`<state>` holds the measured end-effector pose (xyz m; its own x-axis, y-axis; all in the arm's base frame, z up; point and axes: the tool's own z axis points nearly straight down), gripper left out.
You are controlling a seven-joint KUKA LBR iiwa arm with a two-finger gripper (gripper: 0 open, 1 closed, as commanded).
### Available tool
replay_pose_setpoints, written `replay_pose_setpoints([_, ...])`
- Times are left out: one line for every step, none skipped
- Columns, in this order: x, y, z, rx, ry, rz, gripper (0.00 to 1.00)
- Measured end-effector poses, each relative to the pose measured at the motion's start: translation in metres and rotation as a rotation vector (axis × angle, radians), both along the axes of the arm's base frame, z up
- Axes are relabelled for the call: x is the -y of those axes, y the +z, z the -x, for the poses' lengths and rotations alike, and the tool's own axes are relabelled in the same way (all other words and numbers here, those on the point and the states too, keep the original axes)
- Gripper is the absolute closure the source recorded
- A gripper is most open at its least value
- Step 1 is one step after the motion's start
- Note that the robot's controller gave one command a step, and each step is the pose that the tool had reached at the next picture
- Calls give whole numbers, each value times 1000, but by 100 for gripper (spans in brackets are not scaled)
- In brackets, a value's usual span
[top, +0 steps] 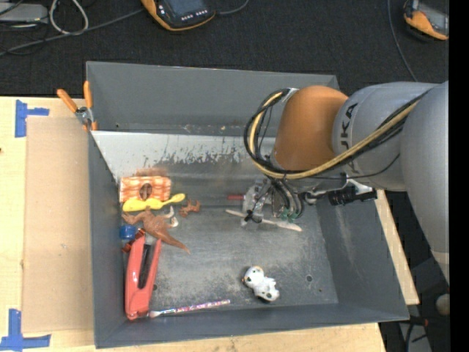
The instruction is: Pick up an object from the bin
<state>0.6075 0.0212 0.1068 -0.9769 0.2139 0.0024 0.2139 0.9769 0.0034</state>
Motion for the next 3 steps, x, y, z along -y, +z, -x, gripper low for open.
replay_pose_setpoints([0, 26, 0, -1, 0, 0, 100])
replay_pose_setpoints([0, 62, 0, -2, 1, -1, 100])
replay_pose_setpoints([0, 114, 0, -4, 4, -2, 100])
